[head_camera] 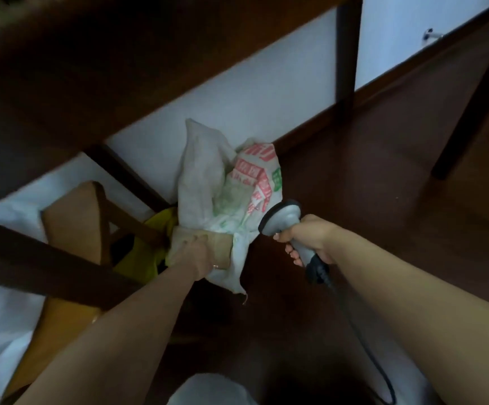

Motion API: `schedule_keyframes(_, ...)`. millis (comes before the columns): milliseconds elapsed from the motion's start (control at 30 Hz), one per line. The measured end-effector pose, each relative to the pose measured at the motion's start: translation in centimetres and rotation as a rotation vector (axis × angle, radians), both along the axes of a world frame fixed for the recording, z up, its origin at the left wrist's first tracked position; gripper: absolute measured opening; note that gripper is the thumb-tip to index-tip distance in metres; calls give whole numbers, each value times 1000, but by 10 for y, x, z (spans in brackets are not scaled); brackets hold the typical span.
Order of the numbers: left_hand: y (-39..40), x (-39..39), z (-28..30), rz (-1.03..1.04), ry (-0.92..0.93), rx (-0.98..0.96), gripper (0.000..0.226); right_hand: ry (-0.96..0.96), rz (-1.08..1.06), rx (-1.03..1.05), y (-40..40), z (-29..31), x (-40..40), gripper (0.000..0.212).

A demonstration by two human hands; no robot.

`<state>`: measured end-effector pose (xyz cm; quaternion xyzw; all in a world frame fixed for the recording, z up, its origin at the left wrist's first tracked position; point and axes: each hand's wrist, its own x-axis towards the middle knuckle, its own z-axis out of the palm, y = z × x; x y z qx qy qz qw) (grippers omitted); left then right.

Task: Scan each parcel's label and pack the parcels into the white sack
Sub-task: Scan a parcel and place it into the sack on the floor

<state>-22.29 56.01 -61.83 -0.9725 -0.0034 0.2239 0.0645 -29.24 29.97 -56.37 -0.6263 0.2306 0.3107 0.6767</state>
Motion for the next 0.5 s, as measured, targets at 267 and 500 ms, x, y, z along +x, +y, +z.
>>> schedule_keyframes(267, 46, 65, -82, 339, -173, -202, 81, -8, 34, 17, 30, -65, 49, 4)
schedule_keyframes(500, 71, 103, -109, 511, -192, -185, 79, -12, 96, -1, 37, -85, 75, 7)
